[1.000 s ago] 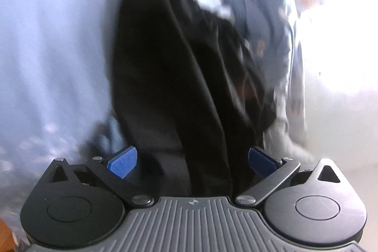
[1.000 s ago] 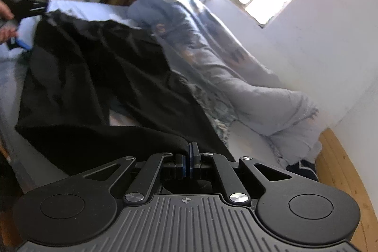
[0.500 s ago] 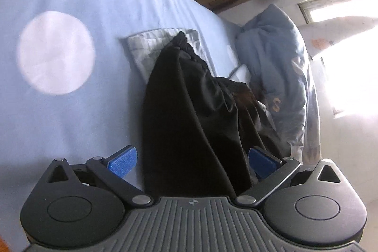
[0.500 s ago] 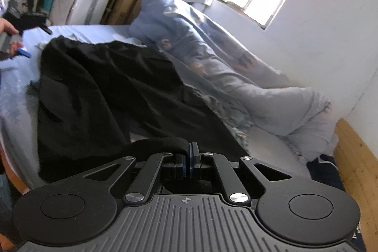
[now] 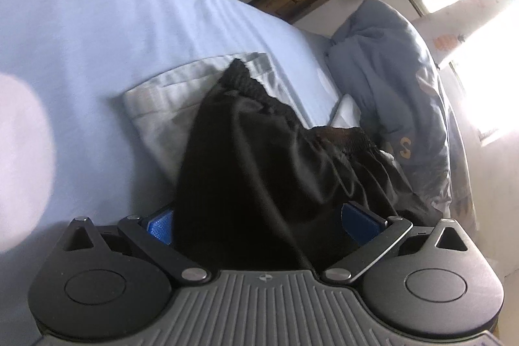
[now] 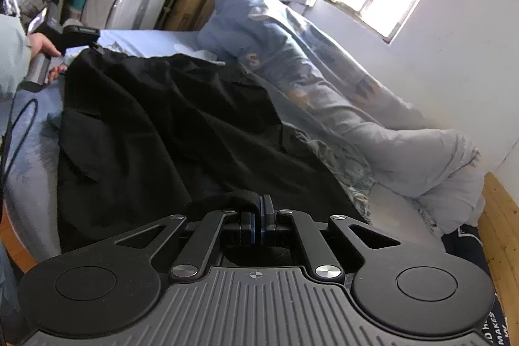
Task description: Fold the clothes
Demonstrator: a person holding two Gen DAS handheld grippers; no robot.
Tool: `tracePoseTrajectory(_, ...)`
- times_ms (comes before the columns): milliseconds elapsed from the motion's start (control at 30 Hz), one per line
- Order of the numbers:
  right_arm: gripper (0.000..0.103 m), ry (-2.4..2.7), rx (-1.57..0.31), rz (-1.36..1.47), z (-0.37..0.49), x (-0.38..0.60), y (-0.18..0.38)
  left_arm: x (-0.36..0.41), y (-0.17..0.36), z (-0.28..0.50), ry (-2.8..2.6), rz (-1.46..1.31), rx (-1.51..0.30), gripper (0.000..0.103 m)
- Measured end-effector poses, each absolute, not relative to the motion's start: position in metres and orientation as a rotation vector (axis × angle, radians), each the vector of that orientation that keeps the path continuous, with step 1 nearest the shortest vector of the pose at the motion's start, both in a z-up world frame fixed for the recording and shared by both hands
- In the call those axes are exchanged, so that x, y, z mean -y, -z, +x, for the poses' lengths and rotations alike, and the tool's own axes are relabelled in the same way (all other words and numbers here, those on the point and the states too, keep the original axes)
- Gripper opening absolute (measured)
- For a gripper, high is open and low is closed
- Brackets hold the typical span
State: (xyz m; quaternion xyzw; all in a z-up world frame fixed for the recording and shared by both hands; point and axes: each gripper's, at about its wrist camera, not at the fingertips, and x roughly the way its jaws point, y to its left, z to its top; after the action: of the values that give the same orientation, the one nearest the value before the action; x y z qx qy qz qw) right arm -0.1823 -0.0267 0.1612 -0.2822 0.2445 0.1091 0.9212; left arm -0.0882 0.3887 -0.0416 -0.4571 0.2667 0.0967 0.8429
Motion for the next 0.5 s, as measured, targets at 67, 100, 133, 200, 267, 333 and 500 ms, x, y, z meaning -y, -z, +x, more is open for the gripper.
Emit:
tracePoseTrajectory(67, 0.004, -0.225, -0.504, -0.577, -0.177, 0.023, -0.157, -0.39, 0.037, -0.063, -0.22, -0.959, -0.561, 0.103)
tracePoseTrajectory(100, 0.004, -0.225, -0.506, -0.574, -0.174, 0.022, -0.155, -0.391, 0.036, -0.052, -0.229, -0.953, -0.557, 0.102)
tracePoseTrajectory(133, 0.004, -0.224, -0.509, -0.571, -0.172, 0.022, -0.153, -0.392, 0.035, -0.04, -0.239, -0.947, -0.553, 0.09)
tracePoseTrajectory(200, 0.004, -0.218, -0.514, -0.561, -0.169, 0.022, -0.148, -0.398, 0.034, -0.013, -0.282, -0.935, -0.557, 0.047)
tracePoseTrajectory(267, 0.004, -0.205, -0.523, -0.541, -0.166, 0.027, -0.146, -0.405, 0.034, 0.006, -0.299, -0.957, -0.545, 0.031)
tracePoseTrajectory(333, 0.004, -0.182, -0.529, -0.533, -0.164, 0.034, -0.144, -0.41, 0.034, 0.007, -0.282, -1.002, -0.52, 0.021)
tracePoseTrajectory(500, 0.004, -0.11, -0.571, -0.492, -0.167, 0.061, -0.141, -0.411, 0.015, -0.009, -0.226, -1.104, -0.459, 0.013)
